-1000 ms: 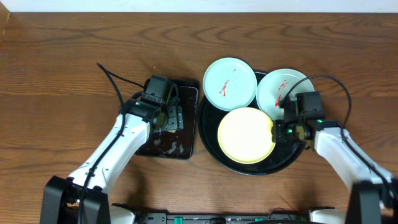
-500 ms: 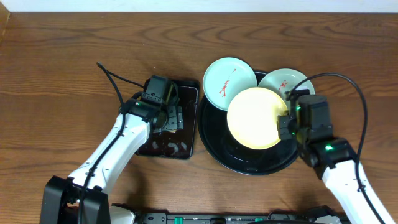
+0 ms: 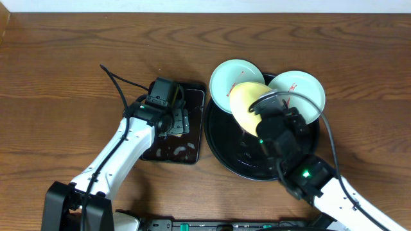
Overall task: Clean dirty plates on tray and stack at the side
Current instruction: 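Lift the yellow plate with the right gripper and place it right of the tray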
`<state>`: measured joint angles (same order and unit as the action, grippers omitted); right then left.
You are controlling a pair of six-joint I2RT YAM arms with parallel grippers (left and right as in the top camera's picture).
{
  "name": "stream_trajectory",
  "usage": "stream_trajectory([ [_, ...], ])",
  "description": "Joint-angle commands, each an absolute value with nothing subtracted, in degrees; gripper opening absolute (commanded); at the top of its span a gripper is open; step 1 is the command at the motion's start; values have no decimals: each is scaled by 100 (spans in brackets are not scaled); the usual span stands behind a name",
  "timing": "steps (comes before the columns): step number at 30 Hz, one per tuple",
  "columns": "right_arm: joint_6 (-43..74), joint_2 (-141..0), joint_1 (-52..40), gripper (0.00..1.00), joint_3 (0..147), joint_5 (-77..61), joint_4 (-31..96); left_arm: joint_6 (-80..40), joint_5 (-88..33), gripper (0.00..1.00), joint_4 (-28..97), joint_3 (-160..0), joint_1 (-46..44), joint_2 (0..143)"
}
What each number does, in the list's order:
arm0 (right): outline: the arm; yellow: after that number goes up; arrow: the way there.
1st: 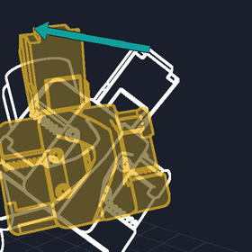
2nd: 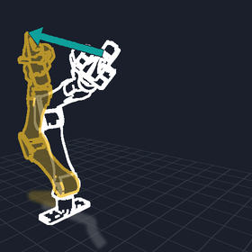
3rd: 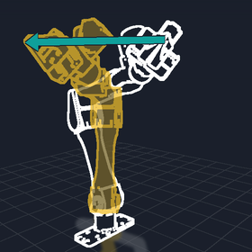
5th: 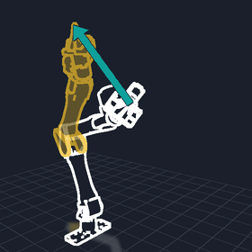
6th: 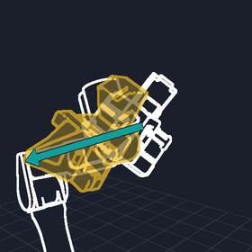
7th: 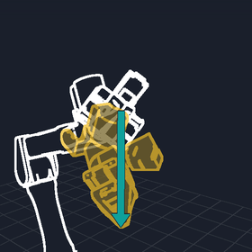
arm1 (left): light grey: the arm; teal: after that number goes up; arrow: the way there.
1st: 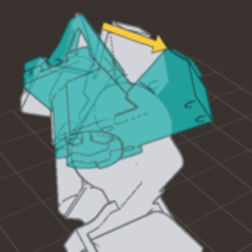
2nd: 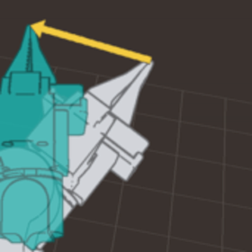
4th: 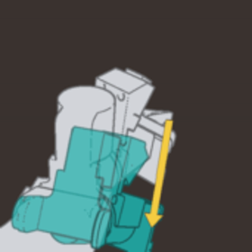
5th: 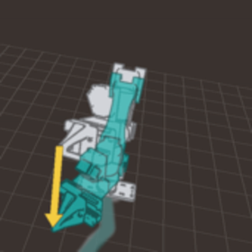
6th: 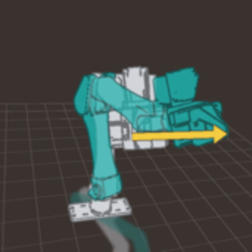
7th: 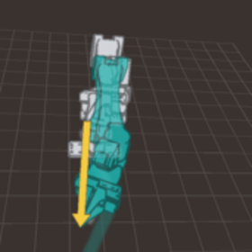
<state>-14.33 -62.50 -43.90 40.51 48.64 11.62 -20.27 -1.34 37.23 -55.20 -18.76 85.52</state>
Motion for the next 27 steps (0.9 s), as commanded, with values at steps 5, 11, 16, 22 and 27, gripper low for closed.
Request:
stream_trajectory([
  [5, -2882, -6331, -4834, 1, 4136, 6370, 792, -1957, -89, 85, 3701, -5524, -1865, 8571],
  [11, -2941, -6344, -4838, 1, 4136, 6451, 633, -1957, -89, 85, 3701, -5524, -1865, 8571],
  [16, -2917, -6346, -4831, 1, 4136, 6449, 438, -1957, -89, 86, 3704, -5524, -1865, 8571],
  [22, -1063, -6344, -4429, 1, 4136, 6326, 508, -1957, -89, 85, 3706, -5524, -1865, 8571],
  [27, 1476, -6357, -3365, 1, 4136, 4523, 1466, -1957, -89, 85, 3706, -5524, -1865, 8571],
])
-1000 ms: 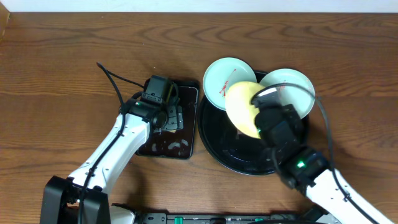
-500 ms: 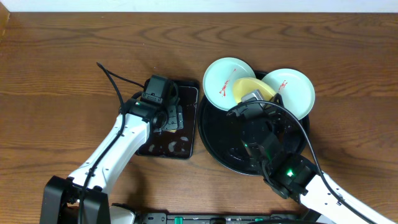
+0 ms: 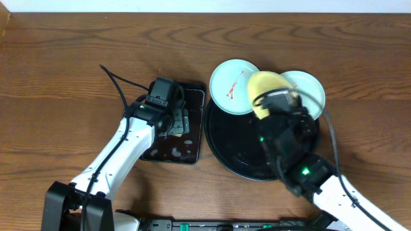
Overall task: Clean dirty plates on tray and stack at the side
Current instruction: 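Lift the yellow plate with the right gripper and place it right of the tray, then grasp the right pale green plate rim with the right gripper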
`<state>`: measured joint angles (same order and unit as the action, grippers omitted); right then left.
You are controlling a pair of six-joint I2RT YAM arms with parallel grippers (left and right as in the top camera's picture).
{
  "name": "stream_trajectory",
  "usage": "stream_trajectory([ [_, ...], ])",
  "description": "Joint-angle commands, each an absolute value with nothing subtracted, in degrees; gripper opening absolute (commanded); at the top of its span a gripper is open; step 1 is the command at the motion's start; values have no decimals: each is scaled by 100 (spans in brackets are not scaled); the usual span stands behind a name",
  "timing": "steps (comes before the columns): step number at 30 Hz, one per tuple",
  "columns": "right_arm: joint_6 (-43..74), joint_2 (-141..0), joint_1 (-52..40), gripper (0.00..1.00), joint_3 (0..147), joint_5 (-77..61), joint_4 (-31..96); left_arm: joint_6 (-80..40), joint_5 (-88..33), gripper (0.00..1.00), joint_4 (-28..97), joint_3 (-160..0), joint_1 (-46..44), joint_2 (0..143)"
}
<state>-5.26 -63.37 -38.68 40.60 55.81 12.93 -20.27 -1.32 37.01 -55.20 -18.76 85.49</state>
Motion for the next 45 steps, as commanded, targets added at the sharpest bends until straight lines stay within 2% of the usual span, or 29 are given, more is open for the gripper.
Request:
stream_trajectory([
  [1, 1879, -6372, -3087, 1, 4136, 4160, 1586, -1957, -89, 85, 3706, -5524, -1865, 8571],
  [3, 2412, -6412, -2495, 1, 4136, 3476, 1695, -1957, -89, 85, 3706, -5524, -1865, 8571],
  [12, 3430, -6663, 486, 1, 4136, 904, 1697, -1959, -89, 85, 3704, -5524, -1865, 8571],
  [18, 3774, -7188, 2340, 1, 4136, -145, 1671, -1957, -89, 85, 3704, -5524, -1865, 8571],
  [25, 3883, -8079, 3518, 1, 4136, -200, 1500, -1959, -89, 85, 3706, -5524, -1865, 8571],
  [33, 3938, -8812, 3745, 1, 4136, -202, 930, -1959, -89, 85, 3706, -5524, -1868, 8571],
  [34, 3938, -8840, 3741, 5, 4136, -215, 888, -1959, -89, 85, 3706, -5524, -1868, 8571],
  [37, 3728, -8851, 3741, 54, 4136, -484, 755, -1959, -89, 85, 3704, -5524, -1868, 8571],
  [39, 3430, -8851, 3741, 67, 4136, -895, 626, -1959, -89, 85, 3704, -5524, -1865, 8571],
  [41, 3179, -8851, 3715, 72, 4136, -1402, 482, -1957, -89, 85, 3704, -5524, -1868, 8571],
  [45, 2453, -8851, 3413, 69, 4136, -2432, -12, -1959, -89, 85, 3704, -5524, -1868, 8571],
])
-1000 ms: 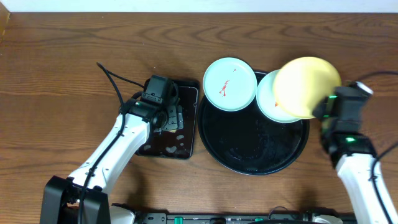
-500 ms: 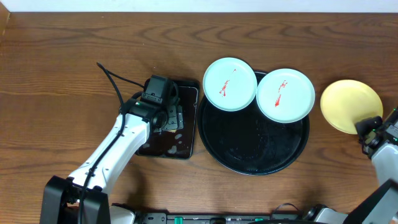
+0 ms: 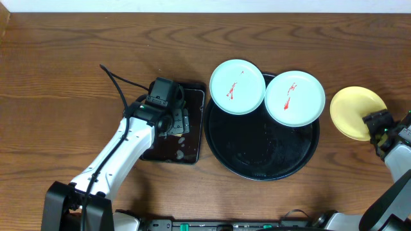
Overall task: Clean dirty plates on tray and stack at the side
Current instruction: 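Grasp the right pale green plate rim with the right gripper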
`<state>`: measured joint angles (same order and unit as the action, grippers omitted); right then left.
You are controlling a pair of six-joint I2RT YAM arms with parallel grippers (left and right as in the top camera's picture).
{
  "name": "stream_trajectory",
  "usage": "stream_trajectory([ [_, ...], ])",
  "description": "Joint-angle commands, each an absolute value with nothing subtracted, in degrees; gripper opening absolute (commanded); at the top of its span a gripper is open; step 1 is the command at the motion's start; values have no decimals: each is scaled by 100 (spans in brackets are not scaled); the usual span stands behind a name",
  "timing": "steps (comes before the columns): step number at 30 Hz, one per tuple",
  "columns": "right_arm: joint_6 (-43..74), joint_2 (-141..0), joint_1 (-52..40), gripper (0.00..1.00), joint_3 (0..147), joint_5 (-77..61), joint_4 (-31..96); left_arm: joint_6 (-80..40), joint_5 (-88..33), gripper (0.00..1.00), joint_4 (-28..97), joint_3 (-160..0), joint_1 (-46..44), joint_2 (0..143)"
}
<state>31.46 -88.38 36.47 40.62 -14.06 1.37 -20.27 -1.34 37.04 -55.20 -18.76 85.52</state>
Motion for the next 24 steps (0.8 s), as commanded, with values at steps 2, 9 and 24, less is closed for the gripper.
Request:
stream_trajectory([
  [2, 2145, -8851, 3100, 68, 4136, -2596, -169, -1959, -89, 85, 3701, -5524, -1868, 8571],
  [9, 908, -8851, 1837, 67, 4136, -1900, -235, -1957, -89, 85, 3706, -5524, -1868, 8571],
  [24, 849, -9301, 1350, 46, 4136, -1076, -419, -1959, -89, 85, 3704, -5524, -1865, 8571],
])
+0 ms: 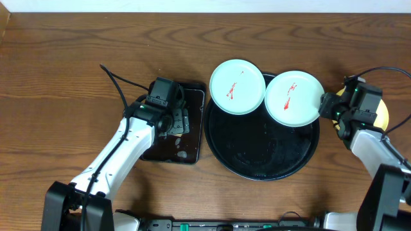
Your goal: Clean dirty plates on tray and stack at the side
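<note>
Two pale blue plates with red stains rest on the far rim of the round black tray (257,163): one at the left (237,86), one at the right (294,97). A yellow plate (384,116) lies on the table right of the tray, mostly hidden under the right arm. My right gripper (332,114) sits at the right plate's right edge, its fingers apart with nothing between them. My left gripper (172,122) hangs over a dark rectangular dish (186,151); whether its fingers hold anything does not show.
A black cable (119,86) runs from the left arm across the table's left side. The dark dish touches the tray's left rim. The right arm's cable (379,72) loops above the yellow plate.
My right gripper was at the yellow plate's lower right edge; now it is left of that plate, at the right blue plate's edge. The yellow plate stays on the table. The left arm is unchanged.
My right gripper first held the yellow plate over the tray's middle, then over the tray's far side between the two blue plates. Later the yellow plate lay on the table right of the tray. Now the gripper is off it, beside the right blue plate.
</note>
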`<state>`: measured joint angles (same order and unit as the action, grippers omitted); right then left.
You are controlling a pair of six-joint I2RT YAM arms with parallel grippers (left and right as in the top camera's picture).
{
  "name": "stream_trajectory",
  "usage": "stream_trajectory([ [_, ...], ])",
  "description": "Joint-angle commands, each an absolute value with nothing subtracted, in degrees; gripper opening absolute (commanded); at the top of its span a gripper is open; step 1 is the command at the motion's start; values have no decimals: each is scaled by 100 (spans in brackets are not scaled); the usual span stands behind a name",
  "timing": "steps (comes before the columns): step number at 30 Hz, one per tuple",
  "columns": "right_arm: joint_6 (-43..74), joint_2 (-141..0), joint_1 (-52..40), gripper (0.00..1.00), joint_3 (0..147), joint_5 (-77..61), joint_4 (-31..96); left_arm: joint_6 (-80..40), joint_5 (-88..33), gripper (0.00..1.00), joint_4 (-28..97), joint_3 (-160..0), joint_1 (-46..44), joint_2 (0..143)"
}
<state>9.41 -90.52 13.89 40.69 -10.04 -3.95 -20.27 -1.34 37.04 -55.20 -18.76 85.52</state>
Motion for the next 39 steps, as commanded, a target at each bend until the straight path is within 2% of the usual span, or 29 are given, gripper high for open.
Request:
stream_trajectory([
  [1, 851, -9408, 1347, 46, 4136, -1201, -473, -1959, -89, 85, 3704, -5524, -1868, 8571],
  [3, 851, -9579, 1343, 44, 4136, -1345, -587, -1957, -89, 85, 3706, -5524, -1868, 8571],
  [8, 873, -9623, 1345, 17, 4136, -1380, -692, -1957, -89, 85, 3708, -5524, -1865, 8571],
  [12, 871, -9349, 1352, 1, 4136, -1380, -685, -1957, -89, 85, 3706, -5524, -1868, 8571],
  [20, 871, -8495, 1343, 1, 4136, -1846, -193, -1957, -89, 85, 3704, -5524, -1868, 8571],
  [25, 871, -8051, 1269, 1, 4136, -2423, 1044, -1957, -89, 85, 3701, -5524, -1865, 8571],
  [31, 762, -8117, 858, 1, 4123, -2143, 2600, -1957, -89, 86, 3557, -5524, -1865, 8571],
  [39, 764, -8479, 355, 1, 4108, -1737, 2738, -1955, -86, 86, 3079, -5522, -1865, 8576],
])
